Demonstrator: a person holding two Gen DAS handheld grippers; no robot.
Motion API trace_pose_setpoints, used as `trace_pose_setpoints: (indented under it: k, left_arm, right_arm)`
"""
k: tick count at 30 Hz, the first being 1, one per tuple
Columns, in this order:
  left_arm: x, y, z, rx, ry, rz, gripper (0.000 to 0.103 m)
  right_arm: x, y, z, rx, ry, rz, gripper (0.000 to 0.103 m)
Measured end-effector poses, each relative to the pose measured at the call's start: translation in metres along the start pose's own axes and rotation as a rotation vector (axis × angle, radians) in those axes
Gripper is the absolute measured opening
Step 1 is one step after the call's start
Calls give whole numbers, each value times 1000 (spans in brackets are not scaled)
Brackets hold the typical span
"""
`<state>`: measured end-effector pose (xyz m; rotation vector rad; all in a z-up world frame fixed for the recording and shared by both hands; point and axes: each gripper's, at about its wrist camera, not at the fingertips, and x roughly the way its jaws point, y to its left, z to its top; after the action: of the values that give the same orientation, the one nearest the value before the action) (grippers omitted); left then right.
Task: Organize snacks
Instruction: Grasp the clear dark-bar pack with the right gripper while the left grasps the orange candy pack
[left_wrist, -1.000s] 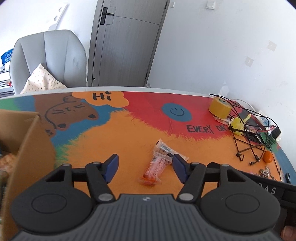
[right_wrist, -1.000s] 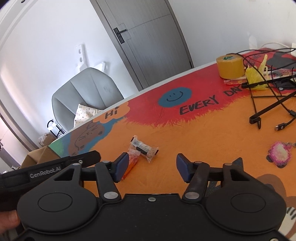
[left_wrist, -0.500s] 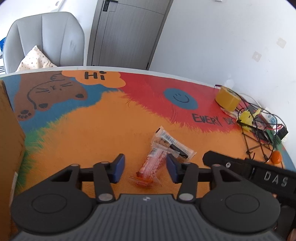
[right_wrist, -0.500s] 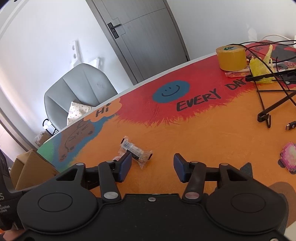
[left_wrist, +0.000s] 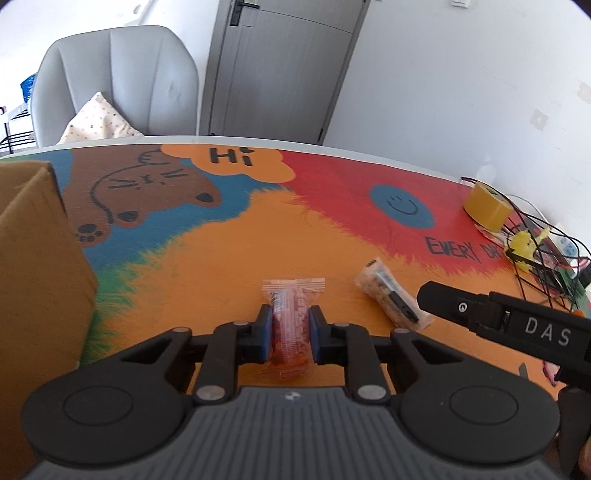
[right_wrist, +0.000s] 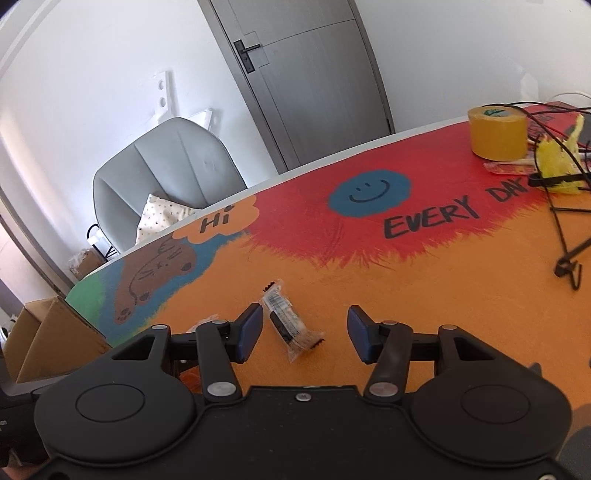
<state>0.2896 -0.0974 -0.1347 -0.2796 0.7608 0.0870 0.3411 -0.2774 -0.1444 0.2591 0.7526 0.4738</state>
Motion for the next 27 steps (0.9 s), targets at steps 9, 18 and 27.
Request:
trace_pose_setpoints:
  k: [9,18,27]
  left_arm:
    - [0,8,2,-15,-11,20,20]
    - [0,2,-2,13,-24,50,25]
    - [-1,-8,-9,81,-42,72,33]
  right_arm:
    - [16,12,3,-52,8,1,52]
    - [26,20,-5,-144,49,-101,22]
    - [7,8,-17,-88,44,-88,21]
